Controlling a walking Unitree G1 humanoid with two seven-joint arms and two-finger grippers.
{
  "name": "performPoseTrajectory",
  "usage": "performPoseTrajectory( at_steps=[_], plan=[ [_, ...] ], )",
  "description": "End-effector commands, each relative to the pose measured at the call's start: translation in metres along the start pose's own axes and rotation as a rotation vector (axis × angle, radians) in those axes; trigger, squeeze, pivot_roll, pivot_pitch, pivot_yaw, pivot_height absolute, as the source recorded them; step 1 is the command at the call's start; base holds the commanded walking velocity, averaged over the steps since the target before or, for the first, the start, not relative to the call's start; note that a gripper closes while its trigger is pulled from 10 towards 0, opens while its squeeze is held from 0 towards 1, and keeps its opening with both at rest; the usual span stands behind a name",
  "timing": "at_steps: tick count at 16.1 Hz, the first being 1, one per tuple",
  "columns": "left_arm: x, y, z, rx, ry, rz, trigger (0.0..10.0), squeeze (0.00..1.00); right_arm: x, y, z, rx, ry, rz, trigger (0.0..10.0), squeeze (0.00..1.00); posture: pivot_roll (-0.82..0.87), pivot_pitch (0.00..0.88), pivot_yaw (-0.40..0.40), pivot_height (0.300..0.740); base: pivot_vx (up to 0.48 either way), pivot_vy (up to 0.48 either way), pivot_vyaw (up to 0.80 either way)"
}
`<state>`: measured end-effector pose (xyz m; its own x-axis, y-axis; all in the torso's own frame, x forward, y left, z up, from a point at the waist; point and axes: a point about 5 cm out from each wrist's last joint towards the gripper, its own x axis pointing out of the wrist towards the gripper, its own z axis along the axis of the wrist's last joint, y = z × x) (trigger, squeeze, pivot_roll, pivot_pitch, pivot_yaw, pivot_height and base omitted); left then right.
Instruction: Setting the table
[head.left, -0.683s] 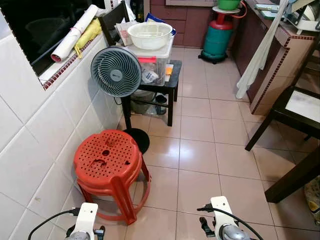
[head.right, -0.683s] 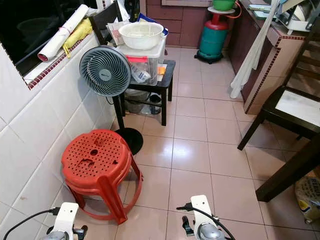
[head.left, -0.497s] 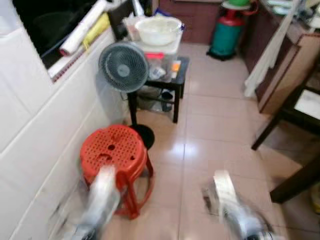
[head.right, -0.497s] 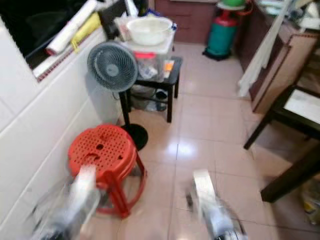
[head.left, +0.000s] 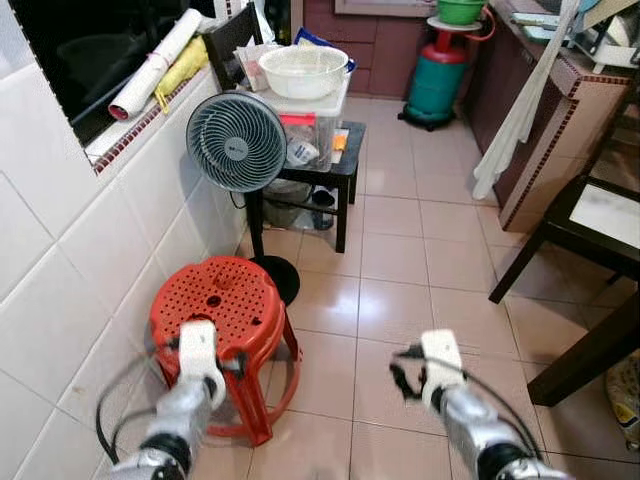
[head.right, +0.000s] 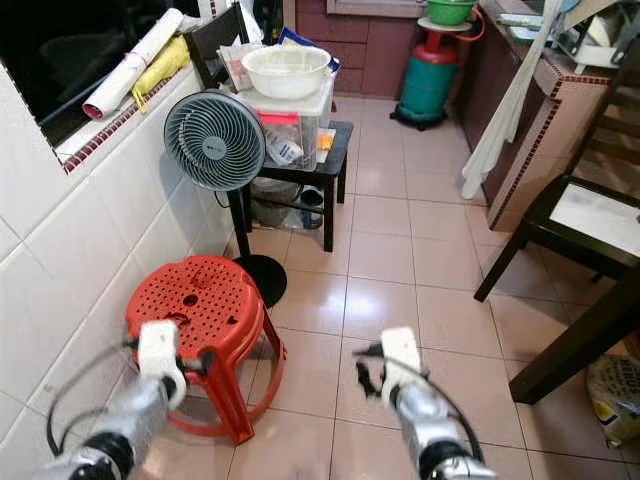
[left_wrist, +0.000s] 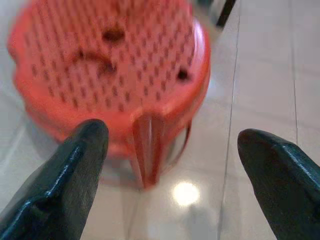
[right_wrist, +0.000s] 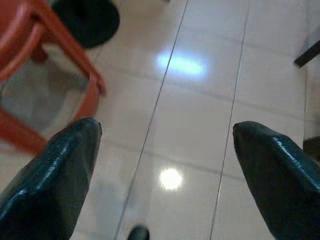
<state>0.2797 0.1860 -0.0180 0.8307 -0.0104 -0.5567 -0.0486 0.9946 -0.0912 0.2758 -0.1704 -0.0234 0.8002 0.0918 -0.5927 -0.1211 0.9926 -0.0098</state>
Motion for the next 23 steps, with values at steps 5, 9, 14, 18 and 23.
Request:
performPoseTrajectory(
  at_steps=[5,9,14,18,23],
  plan=[
    [-0.003,0.005,0.044,0.060,-0.270,-0.078,10.0,0.00,0.000,-0.003,0.051,-0.022,-0.272,0.074,10.0,0.00,-0.13,0.042,0.017,0.740,0.000,0.000,0.00],
    [-0.043,-0.004,0.030,0.000,-0.383,-0.132,10.0,0.00,-0.024,-0.016,0.042,0.056,-0.373,0.058,10.0,0.00,-0.13,0.066,0.004,0.740,0.000,0.000,0.00],
    [-0.082,-0.005,0.047,0.092,-0.453,-0.230,10.0,0.00,-0.065,-0.009,0.069,-0.043,-0.473,0.184,10.0,0.00,-0.13,0.076,0.015,0.740,0.000,0.000,0.00],
    [-0.095,-0.008,0.034,0.021,-0.384,-0.195,10.0,0.00,-0.084,-0.002,0.075,-0.120,-0.484,0.191,10.0,0.00,-0.13,0.077,0.005,0.740,0.000,0.000,0.00],
    [-0.114,-0.005,0.032,-0.048,-0.415,-0.128,10.0,0.00,-0.096,-0.005,0.064,0.005,-0.428,0.144,10.0,0.00,-0.11,0.087,-0.032,0.740,0.000,0.000,0.00]
  ],
)
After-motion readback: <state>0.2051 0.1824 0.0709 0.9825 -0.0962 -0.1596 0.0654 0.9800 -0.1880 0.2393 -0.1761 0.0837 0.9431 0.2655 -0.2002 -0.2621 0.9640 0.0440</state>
